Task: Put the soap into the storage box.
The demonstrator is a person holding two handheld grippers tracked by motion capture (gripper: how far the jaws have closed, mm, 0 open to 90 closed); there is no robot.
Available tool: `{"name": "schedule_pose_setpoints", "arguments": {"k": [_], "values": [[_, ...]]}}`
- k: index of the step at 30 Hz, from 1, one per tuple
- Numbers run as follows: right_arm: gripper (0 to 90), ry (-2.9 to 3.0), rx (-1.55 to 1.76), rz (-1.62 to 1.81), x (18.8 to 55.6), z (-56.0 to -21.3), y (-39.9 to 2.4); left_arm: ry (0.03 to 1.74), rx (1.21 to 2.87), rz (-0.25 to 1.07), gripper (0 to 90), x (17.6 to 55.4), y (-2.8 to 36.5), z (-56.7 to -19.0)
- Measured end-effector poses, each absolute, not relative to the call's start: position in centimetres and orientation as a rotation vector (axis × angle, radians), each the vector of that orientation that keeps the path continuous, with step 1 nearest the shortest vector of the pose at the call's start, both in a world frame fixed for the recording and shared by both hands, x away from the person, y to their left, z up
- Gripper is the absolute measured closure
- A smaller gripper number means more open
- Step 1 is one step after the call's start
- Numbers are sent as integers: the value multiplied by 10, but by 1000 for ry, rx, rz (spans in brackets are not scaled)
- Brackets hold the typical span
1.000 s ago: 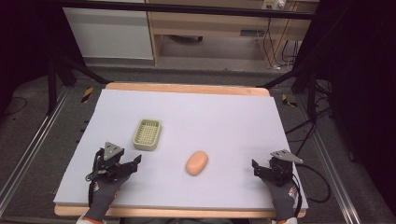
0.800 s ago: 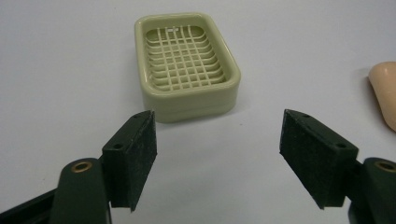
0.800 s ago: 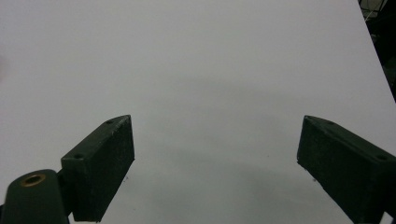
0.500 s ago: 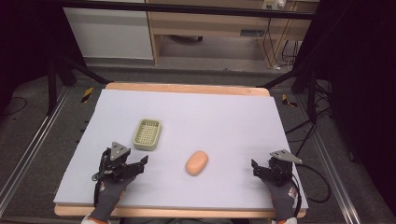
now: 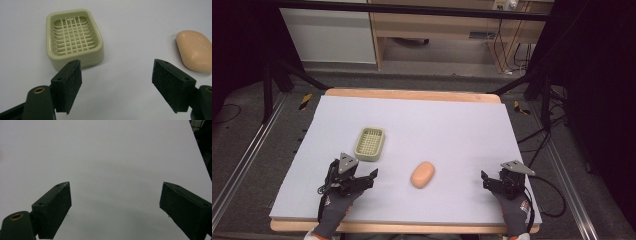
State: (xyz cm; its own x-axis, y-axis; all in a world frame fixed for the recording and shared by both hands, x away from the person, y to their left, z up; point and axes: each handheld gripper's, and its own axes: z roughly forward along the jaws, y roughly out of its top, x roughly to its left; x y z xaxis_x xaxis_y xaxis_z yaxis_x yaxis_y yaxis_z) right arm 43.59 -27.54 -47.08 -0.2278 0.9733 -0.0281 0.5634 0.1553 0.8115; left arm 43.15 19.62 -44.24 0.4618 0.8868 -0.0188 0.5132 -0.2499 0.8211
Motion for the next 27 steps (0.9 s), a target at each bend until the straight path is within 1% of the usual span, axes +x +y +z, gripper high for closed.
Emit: {"name": "schedule_pose_setpoints", "arguments": {"k": [14,27], "values": [[106,1871,1464,921,437,-472,-275,1132,1938,585,220,430,184,-439],[102,1867,1467,919,437,-472,-275,1088,1966,578,214,434,172,-428]]}}
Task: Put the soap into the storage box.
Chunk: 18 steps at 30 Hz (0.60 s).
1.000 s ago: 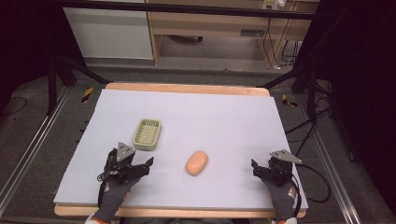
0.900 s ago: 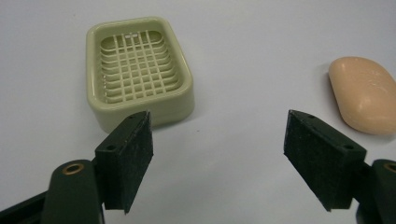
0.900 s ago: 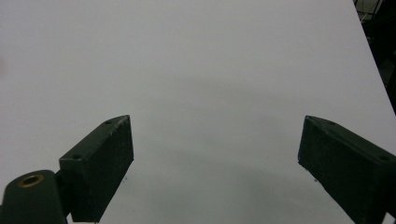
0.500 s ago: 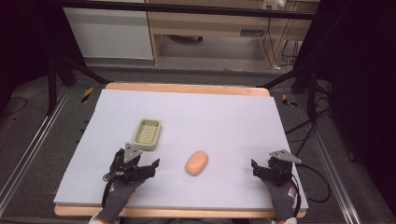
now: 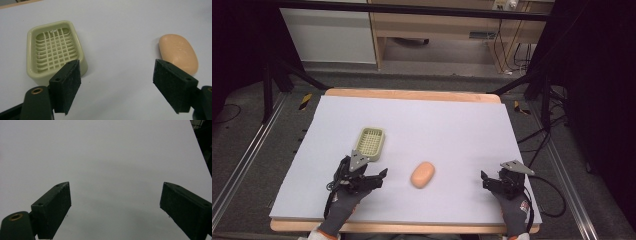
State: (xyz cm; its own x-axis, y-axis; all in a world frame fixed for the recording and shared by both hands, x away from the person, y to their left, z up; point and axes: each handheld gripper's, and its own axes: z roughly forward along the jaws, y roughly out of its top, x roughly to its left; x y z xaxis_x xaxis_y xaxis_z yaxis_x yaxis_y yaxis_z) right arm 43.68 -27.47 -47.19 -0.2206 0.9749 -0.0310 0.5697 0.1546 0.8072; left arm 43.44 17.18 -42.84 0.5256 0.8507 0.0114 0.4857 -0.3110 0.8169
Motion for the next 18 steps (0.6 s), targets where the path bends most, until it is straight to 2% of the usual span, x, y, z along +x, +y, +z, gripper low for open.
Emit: {"name": "schedule_pose_setpoints", "arguments": {"k": [18], "values": [[102,1865,1475,915,437,-472,-275,1042,1981,559,207,443,144,-415]]}}
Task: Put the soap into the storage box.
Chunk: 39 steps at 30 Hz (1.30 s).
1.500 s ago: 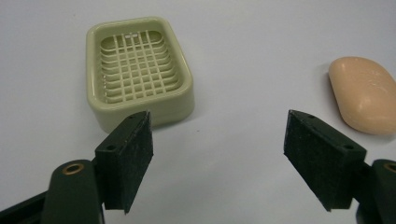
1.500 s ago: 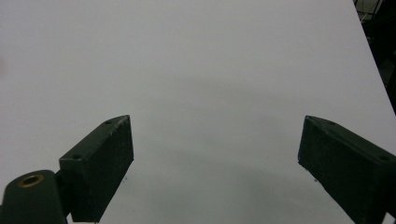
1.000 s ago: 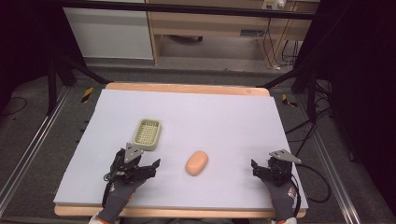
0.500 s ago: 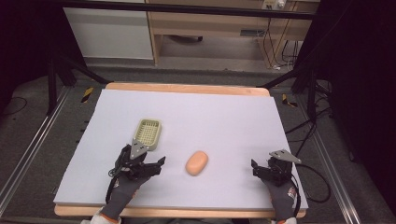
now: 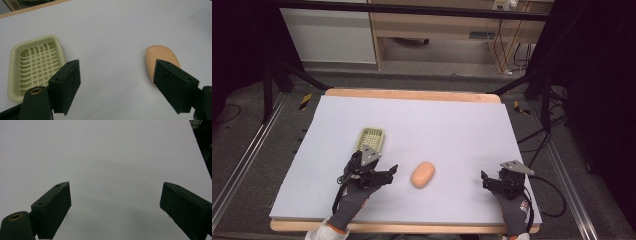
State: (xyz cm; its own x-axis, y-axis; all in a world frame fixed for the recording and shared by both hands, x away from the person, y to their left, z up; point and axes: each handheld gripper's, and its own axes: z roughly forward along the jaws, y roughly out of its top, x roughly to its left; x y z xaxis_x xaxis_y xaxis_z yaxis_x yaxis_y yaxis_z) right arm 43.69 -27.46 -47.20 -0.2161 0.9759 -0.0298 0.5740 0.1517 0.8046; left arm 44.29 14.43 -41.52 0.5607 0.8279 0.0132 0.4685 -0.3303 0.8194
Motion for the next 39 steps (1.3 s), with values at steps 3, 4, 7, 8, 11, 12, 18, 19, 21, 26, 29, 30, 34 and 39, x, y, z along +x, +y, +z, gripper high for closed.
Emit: {"name": "schedule_pose_setpoints", "arguments": {"k": [3,4,7,8,11,12,18,19,21,26,29,30,34,39], "values": [[102,1865,1475,914,437,-472,-275,1035,1991,557,208,444,140,-416],[102,1865,1474,914,437,-472,-275,1031,2000,558,206,444,138,-415],[102,1865,1473,912,437,-472,-274,1021,2005,552,206,444,133,-415],[102,1865,1470,912,437,-472,-274,1021,2004,550,206,445,131,-414],[102,1865,1470,911,437,-472,-274,1013,2011,546,204,445,127,-414],[102,1865,1471,911,437,-472,-274,1010,2021,544,203,445,126,-414],[102,1867,1472,911,437,-472,-274,995,2046,539,202,447,117,-416],[102,1868,1472,909,437,-472,-274,991,2051,541,202,447,116,-416],[102,1869,1472,911,437,-472,-274,991,2055,537,201,447,113,-417],[101,1873,1470,909,437,-472,-274,987,2062,525,201,449,108,-418],[101,1872,1471,910,437,-472,-274,980,2071,517,197,451,104,-419],[101,1872,1472,911,437,-472,-274,980,2071,516,196,451,103,-419],[101,1872,1473,911,438,-472,-274,973,2084,509,190,453,97,-420],[101,1871,1477,915,438,-472,-274,960,2099,501,182,455,90,-422]]}}
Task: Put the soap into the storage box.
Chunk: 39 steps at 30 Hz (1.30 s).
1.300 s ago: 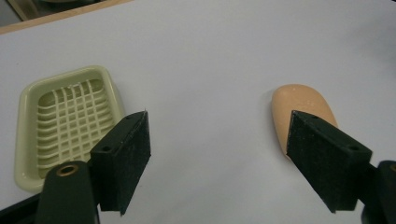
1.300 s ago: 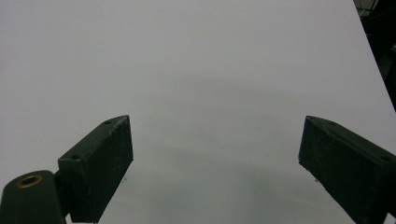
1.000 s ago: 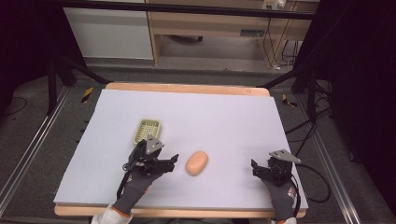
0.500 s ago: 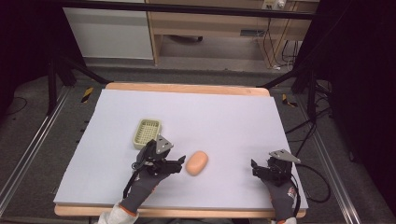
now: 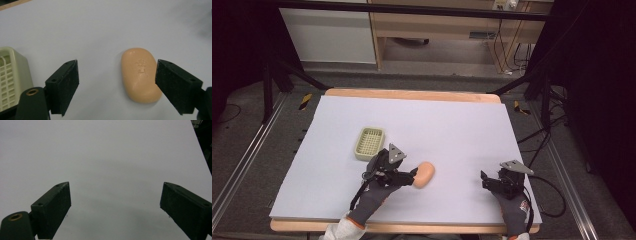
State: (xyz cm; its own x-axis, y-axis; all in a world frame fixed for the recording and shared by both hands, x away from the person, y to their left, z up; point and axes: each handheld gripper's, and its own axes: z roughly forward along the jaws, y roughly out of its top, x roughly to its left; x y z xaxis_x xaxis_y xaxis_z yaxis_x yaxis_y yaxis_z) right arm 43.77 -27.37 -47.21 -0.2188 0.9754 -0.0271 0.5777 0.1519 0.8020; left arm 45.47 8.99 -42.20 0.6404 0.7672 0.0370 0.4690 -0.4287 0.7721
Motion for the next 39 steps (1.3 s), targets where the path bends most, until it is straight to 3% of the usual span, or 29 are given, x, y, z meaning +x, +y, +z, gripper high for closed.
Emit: {"name": "schedule_pose_setpoints", "arguments": {"k": [39], "values": [[99,1876,1480,908,439,-473,-273,921,2224,466,164,469,46,-446]]}}
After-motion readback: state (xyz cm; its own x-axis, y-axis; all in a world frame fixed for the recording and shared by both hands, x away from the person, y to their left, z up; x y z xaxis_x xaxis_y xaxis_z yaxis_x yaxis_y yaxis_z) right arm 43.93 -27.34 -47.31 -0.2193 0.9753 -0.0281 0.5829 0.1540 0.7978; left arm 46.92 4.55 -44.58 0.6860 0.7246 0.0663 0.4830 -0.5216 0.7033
